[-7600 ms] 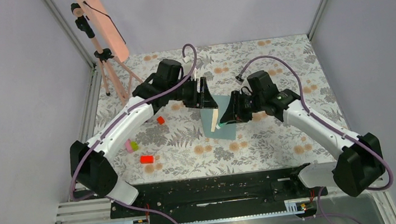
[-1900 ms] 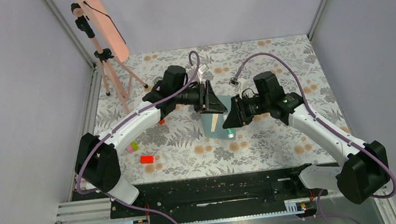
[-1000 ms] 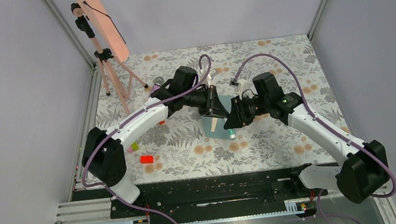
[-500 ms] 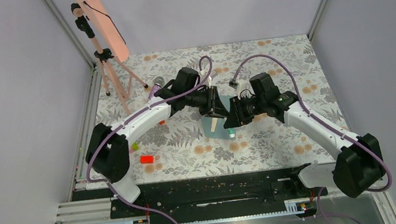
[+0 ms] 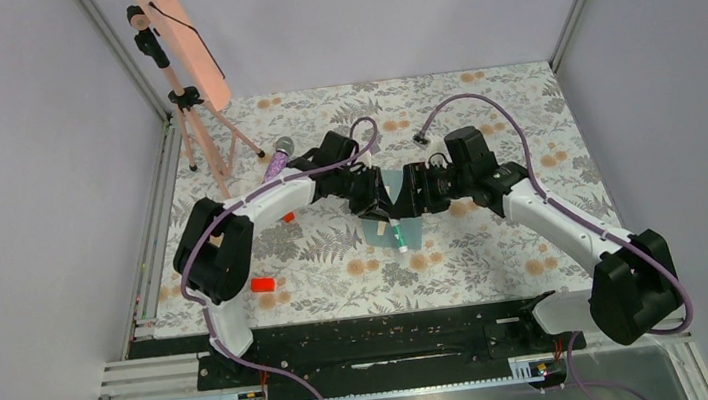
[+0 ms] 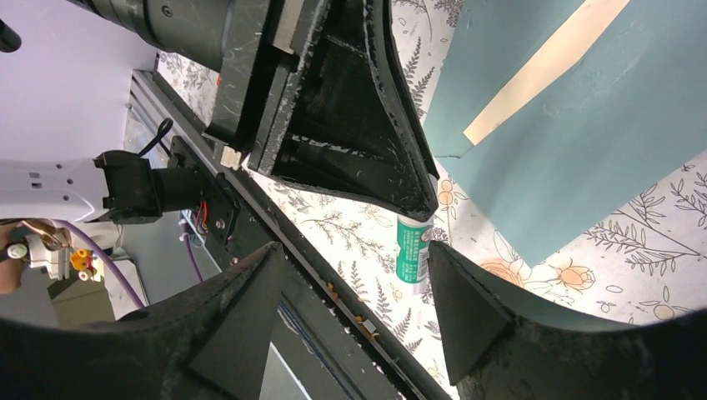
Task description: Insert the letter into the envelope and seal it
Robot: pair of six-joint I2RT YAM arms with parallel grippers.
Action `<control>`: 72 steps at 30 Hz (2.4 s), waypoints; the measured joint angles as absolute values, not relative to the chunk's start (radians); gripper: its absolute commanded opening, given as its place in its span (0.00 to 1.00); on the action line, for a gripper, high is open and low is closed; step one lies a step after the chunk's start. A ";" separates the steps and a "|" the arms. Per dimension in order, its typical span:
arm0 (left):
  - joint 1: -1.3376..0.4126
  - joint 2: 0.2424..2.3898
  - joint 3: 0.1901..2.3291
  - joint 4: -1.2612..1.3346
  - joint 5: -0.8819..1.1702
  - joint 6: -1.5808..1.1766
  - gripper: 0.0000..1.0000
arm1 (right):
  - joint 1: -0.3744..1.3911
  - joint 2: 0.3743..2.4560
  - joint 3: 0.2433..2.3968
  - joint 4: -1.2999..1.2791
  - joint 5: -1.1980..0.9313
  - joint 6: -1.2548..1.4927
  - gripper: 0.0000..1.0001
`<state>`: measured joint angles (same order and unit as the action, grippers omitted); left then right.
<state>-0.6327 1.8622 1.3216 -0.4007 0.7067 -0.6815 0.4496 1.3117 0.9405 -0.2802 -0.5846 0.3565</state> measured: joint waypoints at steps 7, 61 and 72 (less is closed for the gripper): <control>-0.616 1.862 1.322 -0.394 0.712 -0.692 0.00 | 0.450 1.312 0.875 -0.236 -0.567 0.398 0.72; -0.581 1.839 1.322 -0.321 0.745 -0.794 0.47 | 0.445 1.451 0.756 0.064 -0.727 0.574 0.00; -0.580 1.794 1.323 -0.365 0.744 -0.766 0.55 | 0.445 1.450 0.748 0.067 -0.725 0.580 0.00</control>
<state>-0.5797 1.7943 1.3228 -0.3649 0.7444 -0.7658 0.4450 1.4502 0.7475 0.0669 -0.7250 0.5800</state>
